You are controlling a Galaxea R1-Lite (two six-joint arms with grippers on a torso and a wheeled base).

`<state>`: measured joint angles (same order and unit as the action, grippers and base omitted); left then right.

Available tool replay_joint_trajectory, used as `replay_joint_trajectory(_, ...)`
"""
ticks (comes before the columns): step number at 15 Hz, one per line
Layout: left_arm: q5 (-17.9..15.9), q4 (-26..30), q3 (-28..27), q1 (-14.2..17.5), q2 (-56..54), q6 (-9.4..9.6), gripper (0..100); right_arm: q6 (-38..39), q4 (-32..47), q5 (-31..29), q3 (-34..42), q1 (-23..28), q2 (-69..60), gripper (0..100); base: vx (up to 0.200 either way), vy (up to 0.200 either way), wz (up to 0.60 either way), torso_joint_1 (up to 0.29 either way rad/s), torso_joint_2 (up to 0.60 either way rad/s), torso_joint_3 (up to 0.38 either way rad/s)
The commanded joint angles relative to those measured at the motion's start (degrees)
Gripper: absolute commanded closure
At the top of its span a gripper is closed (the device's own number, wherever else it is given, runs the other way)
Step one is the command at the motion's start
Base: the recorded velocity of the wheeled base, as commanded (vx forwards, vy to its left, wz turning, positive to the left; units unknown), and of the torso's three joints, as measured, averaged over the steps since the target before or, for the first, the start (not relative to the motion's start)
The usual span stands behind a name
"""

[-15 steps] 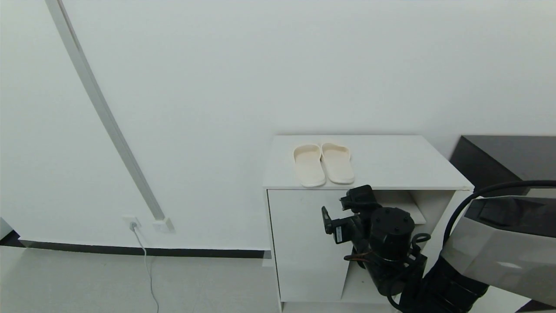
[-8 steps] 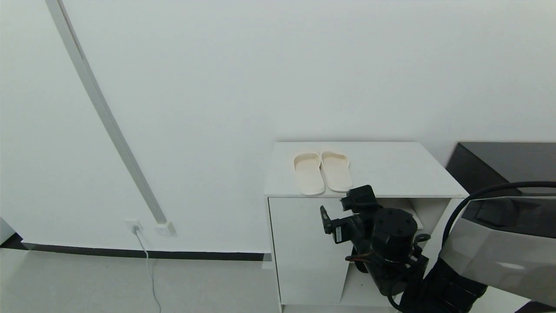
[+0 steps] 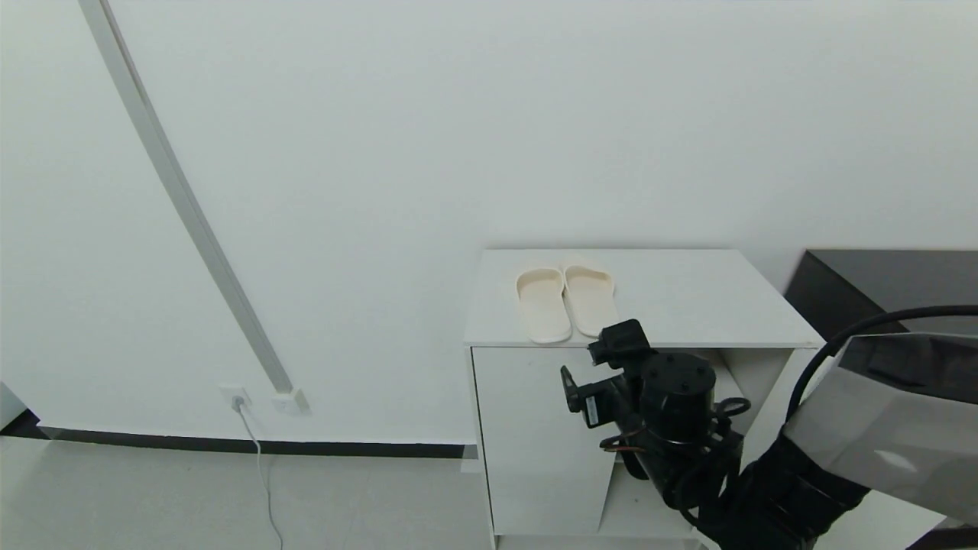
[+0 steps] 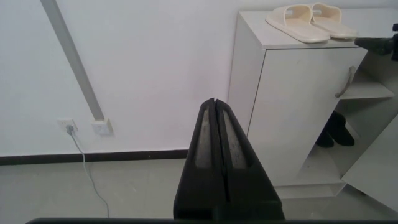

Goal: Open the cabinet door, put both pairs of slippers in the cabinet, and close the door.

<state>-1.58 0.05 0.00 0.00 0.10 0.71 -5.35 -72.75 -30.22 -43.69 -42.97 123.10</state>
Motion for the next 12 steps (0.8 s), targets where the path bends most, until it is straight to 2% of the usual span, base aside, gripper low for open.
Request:
replay_joint_trajectory(1,0.1,0.0,0.0,0.0,0.0,0.00,100,2.3,5.9,-0.4,-4.9,-0.1,-5.3,0,0.000,0.000,0.00,0.000,0.00,0.000)
replay_joint_trajectory(4,0.0,0.0,0.0,0.0,0.0,0.08,100,5.6,18.7,-0.5,-12.1,-0.1,-9.9,0,0.000,0.000,0.00,0.000,0.00,0.000)
replay_joint_trajectory(7,0.0,0.0,0.0,0.0,0.0,0.08,100,13.6,35.1,-0.5,-18.3,-0.1,-12.6,0,0.000,0.000,0.00,0.000,0.00,0.000)
replay_joint_trajectory(9,0.0,0.0,0.0,0.0,0.0,0.08,100,17.6,41.3,-0.6,-20.9,-0.1,-12.4,0,0.000,0.000,0.00,0.000,0.00,0.000)
replay_joint_trajectory(12,0.1,0.0,0.0,0.0,0.0,0.00,100,18.2,41.6,-0.5,-20.9,0.0,-11.6,0,0.000,0.000,0.00,0.000,0.00,0.000)
